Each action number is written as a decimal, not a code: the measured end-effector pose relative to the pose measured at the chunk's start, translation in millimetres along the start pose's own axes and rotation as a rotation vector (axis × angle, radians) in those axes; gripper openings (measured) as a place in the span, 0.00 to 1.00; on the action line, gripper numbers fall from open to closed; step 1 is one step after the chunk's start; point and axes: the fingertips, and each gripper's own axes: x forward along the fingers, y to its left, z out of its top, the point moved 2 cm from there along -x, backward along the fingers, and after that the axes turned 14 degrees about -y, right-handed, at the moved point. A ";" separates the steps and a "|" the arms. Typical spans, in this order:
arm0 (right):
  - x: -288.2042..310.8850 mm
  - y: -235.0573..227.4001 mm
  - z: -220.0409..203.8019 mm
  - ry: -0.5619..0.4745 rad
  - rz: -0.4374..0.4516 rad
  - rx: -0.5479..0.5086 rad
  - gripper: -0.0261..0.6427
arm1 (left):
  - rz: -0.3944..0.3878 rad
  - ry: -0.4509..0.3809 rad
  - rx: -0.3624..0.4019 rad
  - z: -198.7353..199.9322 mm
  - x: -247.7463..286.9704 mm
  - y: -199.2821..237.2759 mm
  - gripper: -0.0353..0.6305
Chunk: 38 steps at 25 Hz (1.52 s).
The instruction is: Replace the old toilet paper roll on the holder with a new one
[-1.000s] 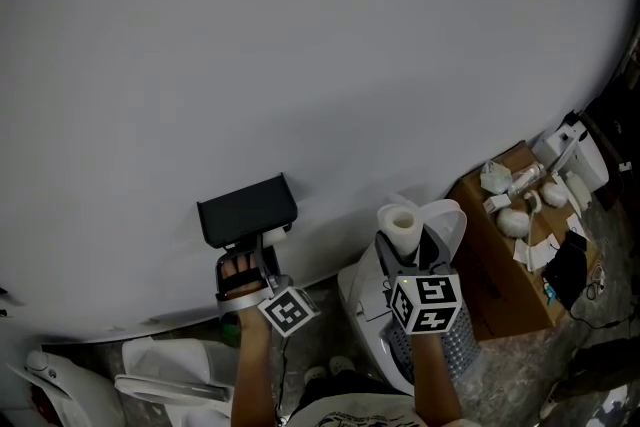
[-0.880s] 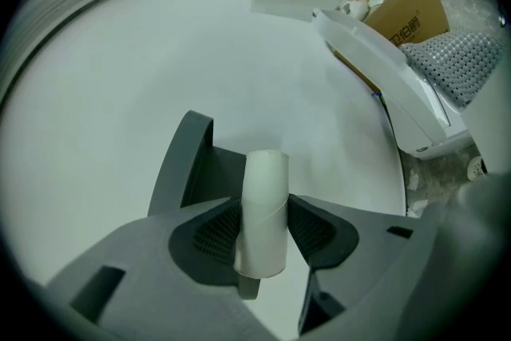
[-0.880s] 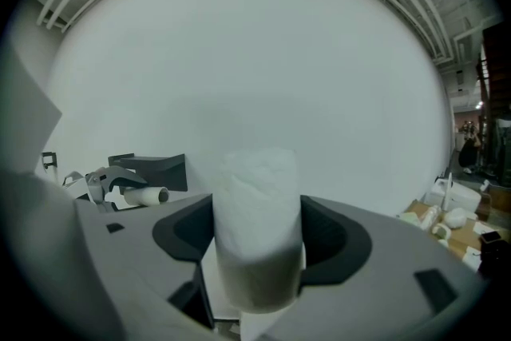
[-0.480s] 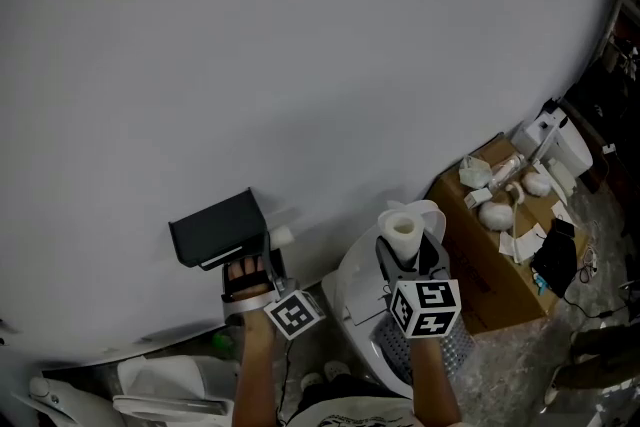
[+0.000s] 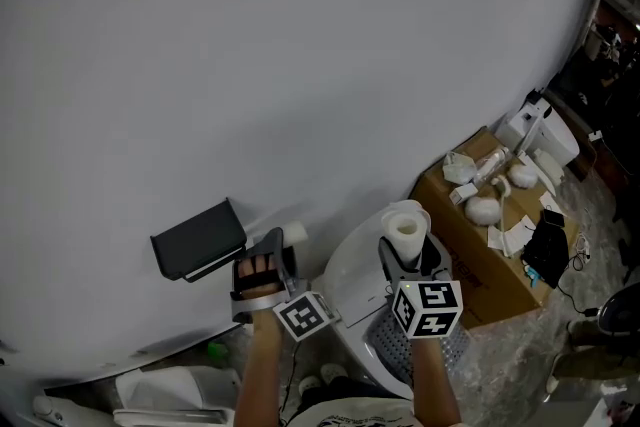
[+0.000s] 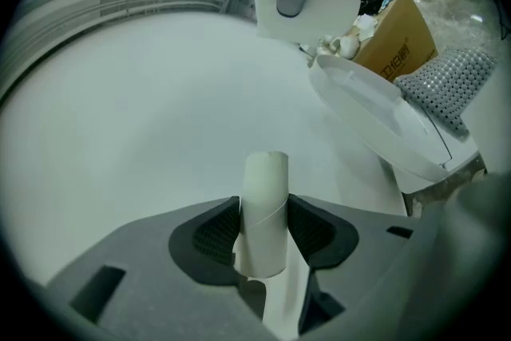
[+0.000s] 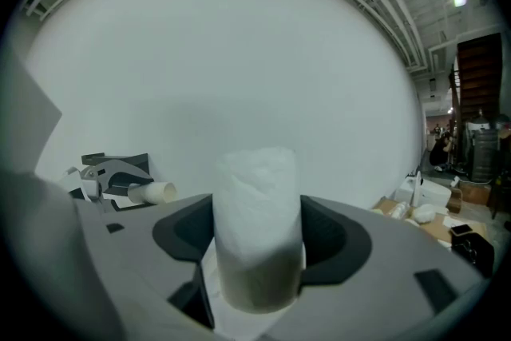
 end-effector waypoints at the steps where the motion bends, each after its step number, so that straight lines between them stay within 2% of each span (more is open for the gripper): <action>1: 0.0 -1.1 0.4 -0.001 -0.002 0.000 0.49 | 0.002 -0.010 -0.005 3.6 1.0 0.8 0.34; 6: -0.3 -1.3 2.4 -0.007 -0.003 0.001 0.49 | 0.015 -0.046 -0.031 14.7 0.1 8.0 0.34; 12: 3.8 7.2 8.1 -0.017 0.020 0.001 0.49 | 0.025 -0.104 -0.171 18.5 -9.1 21.6 0.33; 16: 6.0 17.7 13.9 -0.029 0.041 0.001 0.49 | 0.067 -0.178 -0.307 22.2 -24.3 36.7 0.33; 21: 9.0 38.1 21.3 -0.047 0.082 0.001 0.49 | 0.088 -0.260 -0.521 19.4 -47.2 58.1 0.33; 26: 9.5 63.4 23.8 -0.053 0.132 0.004 0.49 | 0.118 -0.334 -0.742 4.9 -74.2 79.5 0.33; 30: 10.5 86.2 24.6 -0.056 0.175 0.009 0.49 | 0.171 -0.369 -0.906 -15.7 -98.7 96.1 0.33; 33: 10.9 104.3 25.8 -0.060 0.207 0.014 0.49 | 0.220 -0.374 -0.984 -35.5 -119.0 109.8 0.33; 38: 11.0 131.4 23.2 -0.058 0.255 0.020 0.49 | 0.312 -0.333 -1.056 -76.4 -149.5 121.9 0.33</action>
